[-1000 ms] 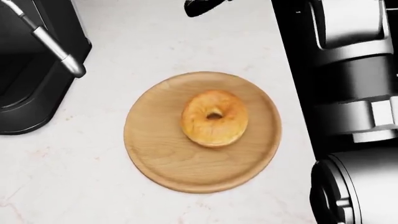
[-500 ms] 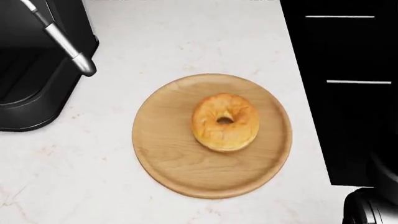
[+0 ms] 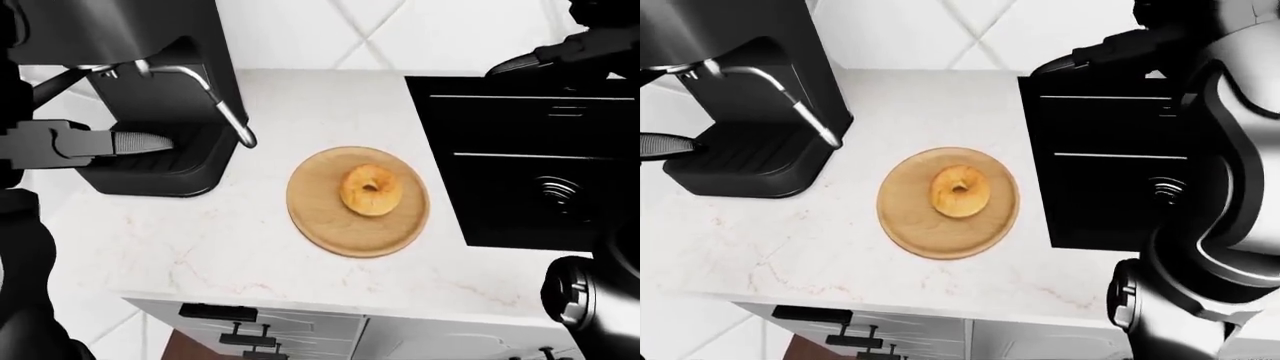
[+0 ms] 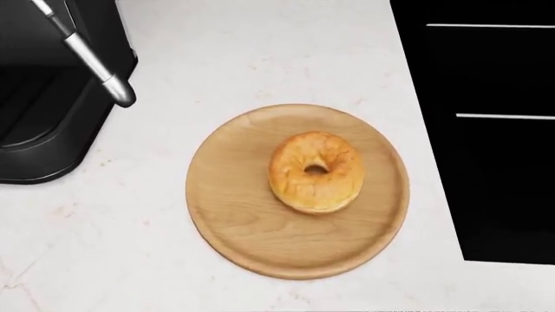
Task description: Place the pastries on the plates.
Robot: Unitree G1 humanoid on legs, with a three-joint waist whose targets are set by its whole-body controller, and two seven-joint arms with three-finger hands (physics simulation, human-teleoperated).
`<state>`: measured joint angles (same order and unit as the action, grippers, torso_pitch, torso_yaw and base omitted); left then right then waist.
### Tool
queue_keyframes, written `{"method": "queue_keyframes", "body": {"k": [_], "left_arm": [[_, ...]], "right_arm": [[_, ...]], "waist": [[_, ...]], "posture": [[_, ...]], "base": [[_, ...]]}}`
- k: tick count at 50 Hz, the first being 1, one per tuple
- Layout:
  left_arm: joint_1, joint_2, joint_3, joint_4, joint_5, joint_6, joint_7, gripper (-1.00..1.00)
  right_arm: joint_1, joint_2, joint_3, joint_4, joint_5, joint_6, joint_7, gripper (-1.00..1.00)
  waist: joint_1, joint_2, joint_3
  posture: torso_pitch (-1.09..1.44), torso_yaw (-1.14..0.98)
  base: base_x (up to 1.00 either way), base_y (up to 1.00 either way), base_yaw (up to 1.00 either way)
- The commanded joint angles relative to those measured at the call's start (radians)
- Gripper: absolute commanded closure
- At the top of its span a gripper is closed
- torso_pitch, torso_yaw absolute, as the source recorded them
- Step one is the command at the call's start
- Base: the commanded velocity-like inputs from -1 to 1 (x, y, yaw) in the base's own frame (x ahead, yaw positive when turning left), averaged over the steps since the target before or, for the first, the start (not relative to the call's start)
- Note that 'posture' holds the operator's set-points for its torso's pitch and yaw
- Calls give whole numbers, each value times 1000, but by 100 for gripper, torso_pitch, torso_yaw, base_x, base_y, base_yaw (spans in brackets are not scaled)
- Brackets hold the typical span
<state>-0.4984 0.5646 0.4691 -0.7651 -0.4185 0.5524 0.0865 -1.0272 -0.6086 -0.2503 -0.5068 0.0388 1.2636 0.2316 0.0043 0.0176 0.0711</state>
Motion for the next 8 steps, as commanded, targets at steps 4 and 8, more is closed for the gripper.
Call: {"method": "queue_keyframes", "body": {"k": [4,8], "left_arm": [[-20,23,24,-11,-2,-20,8,-100],[-11,23,27,-12,-3,-25,7,-100]], "right_arm": [[-5,-43,-36,-36,-6,-21,15,-100],[23,-68,-59,-48,-5,-25,14,-100]], "waist": [[1,-1,-22],[3,-4,-21]], "posture": [[0,0],[0,0]], "base": [[0,0,0],[0,0,0]]}}
